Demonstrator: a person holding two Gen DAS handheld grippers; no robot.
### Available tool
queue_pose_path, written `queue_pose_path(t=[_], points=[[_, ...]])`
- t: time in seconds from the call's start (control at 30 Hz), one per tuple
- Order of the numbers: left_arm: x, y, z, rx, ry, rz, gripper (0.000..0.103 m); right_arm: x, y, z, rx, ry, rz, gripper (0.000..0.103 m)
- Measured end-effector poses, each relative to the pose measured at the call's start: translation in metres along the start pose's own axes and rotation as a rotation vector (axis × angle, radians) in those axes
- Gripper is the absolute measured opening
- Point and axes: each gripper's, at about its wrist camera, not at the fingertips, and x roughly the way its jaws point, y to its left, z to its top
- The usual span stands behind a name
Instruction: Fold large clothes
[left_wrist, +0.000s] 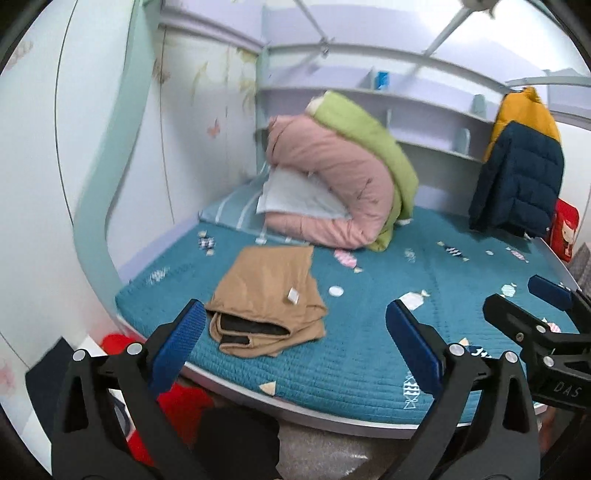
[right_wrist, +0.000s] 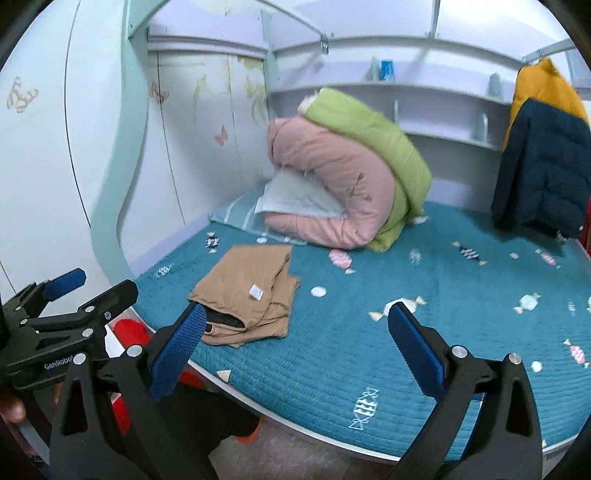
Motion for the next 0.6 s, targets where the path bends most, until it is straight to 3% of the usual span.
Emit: queue_pose_path(t=[0.3, 0.6], points=[[-0.047, -0.027, 0.012, 0.059, -0.115, -0.019, 0.098, -0.064, 0.006, 0.006, -0.040, -0.143, -0.042, 0.095], [-0.079, -0.039, 0.022, 0.053, -0.208, -0.028, 0.098, -0.090, -0.001, 0.010, -0.021, -0.227, -0.051, 0.095]])
